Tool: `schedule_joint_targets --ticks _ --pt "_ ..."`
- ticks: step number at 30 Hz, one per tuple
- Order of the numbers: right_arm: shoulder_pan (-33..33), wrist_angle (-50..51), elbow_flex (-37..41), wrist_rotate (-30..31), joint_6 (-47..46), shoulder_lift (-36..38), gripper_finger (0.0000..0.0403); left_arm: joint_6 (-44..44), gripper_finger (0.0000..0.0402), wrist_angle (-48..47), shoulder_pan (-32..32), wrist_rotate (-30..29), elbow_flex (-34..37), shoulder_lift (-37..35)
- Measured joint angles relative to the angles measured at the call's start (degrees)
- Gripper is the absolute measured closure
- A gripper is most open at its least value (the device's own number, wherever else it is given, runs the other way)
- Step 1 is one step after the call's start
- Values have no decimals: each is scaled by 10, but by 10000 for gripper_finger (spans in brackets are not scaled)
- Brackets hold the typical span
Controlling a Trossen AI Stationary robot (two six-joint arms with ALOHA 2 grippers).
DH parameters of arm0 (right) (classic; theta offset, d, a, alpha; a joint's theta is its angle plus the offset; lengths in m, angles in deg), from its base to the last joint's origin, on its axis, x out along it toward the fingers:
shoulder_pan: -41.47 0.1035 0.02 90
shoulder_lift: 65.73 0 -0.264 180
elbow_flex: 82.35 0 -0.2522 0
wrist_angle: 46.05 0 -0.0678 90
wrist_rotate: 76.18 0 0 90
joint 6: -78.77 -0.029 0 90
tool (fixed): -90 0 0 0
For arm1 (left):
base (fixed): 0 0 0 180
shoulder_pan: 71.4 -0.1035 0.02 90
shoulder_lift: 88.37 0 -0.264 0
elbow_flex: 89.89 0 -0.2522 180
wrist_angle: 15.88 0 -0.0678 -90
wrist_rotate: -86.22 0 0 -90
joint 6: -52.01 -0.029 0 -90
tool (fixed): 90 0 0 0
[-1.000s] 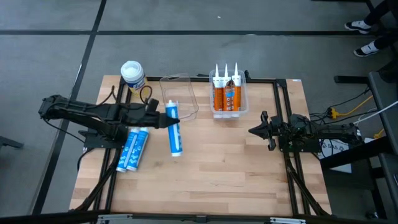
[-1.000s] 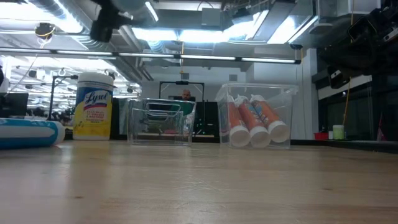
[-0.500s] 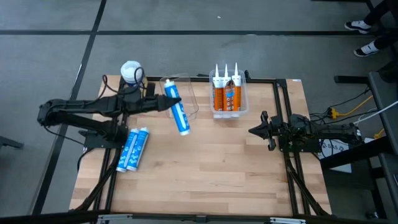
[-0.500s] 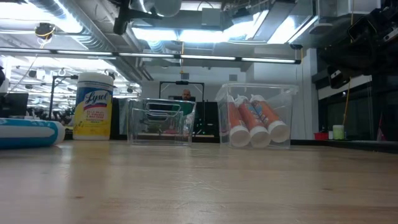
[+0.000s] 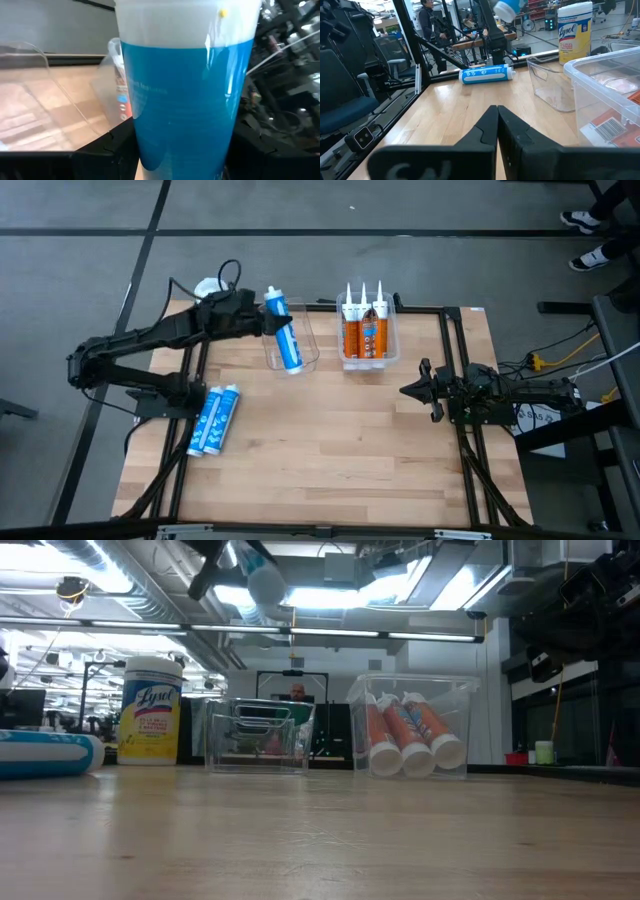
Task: Pick & place silicon tubes, Sealant and Lysol wipes
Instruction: Put the left blue sealant into the left transparent bin
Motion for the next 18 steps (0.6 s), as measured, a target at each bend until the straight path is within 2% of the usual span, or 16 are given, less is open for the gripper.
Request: schedule_joint_targets --ticks 12,18 --pt "0 0 0 0 0 0 391 -36 184 -29 -71 44 -26 85" --pt "0 0 0 0 0 0 391 -49 184 -29 -107 29 -26 113"
